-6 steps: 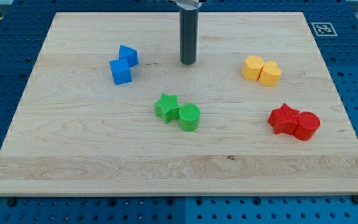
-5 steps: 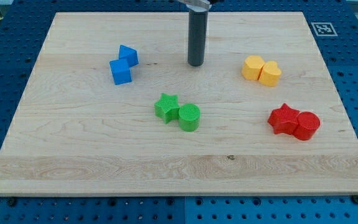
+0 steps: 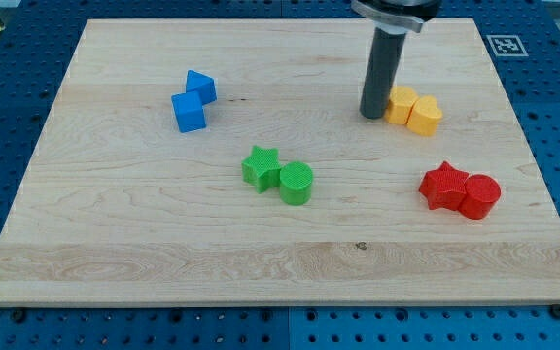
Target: Separate the yellow heart from the yellow hexagon
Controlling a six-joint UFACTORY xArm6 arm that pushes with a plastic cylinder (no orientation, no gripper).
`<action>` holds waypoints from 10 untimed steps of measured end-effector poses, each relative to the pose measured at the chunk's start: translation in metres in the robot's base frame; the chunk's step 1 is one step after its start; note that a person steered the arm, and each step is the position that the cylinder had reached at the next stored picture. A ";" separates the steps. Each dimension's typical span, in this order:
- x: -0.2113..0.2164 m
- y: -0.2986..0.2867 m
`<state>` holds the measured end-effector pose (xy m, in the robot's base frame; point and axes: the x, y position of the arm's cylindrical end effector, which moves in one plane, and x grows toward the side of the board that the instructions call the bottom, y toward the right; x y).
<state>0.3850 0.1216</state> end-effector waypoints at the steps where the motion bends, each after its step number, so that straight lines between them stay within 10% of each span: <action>1: 0.000 0.011; 10: 0.020 0.069</action>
